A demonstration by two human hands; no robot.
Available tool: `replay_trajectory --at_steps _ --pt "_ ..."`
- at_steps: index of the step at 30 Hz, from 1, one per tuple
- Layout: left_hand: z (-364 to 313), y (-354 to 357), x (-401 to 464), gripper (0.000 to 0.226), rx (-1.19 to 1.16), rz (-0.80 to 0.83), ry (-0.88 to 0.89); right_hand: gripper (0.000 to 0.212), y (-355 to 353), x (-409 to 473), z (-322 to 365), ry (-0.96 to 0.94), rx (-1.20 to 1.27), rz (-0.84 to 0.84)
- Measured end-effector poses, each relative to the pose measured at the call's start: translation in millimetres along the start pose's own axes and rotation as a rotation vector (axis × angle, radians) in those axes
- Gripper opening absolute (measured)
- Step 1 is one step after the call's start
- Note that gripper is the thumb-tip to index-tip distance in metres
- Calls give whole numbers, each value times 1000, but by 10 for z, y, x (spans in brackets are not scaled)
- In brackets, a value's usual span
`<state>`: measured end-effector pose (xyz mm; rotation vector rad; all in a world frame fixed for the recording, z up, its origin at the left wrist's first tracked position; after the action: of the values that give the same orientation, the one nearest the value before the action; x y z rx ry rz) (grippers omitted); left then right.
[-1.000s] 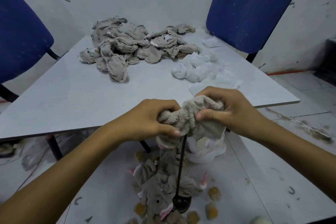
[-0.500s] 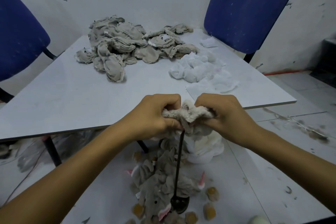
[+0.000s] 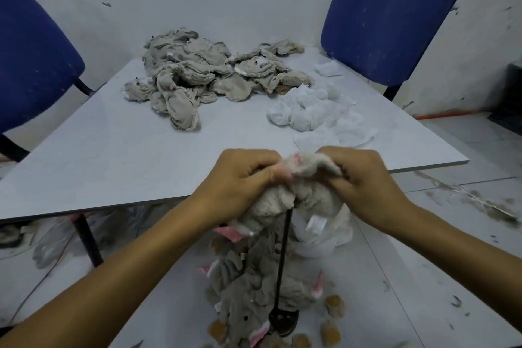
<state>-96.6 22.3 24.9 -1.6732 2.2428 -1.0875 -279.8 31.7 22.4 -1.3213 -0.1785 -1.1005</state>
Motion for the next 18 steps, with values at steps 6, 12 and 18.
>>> replay_trajectory --at_steps 6,12,18 --pt "168 233 -37 28 257 240 -69 19 407 -183 -57 118 -15 337" --pt "167 224 -61 24 213 211 -12 15 326 -192 -63 105 118 275" --pt "138 63 -90 18 97 107 -11 17 -99 26 50 49 235 -302"
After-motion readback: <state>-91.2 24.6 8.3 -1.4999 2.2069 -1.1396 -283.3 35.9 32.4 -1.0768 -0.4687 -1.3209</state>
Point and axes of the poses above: each hand's wrist, its own x-axis towards the middle knuckle, its own y-axis out of the palm, z = x × y, the point moved 4 cm from there along x, towards the middle knuckle, and after that the axes turned 12 degrees about -y, right-handed, at the moved point
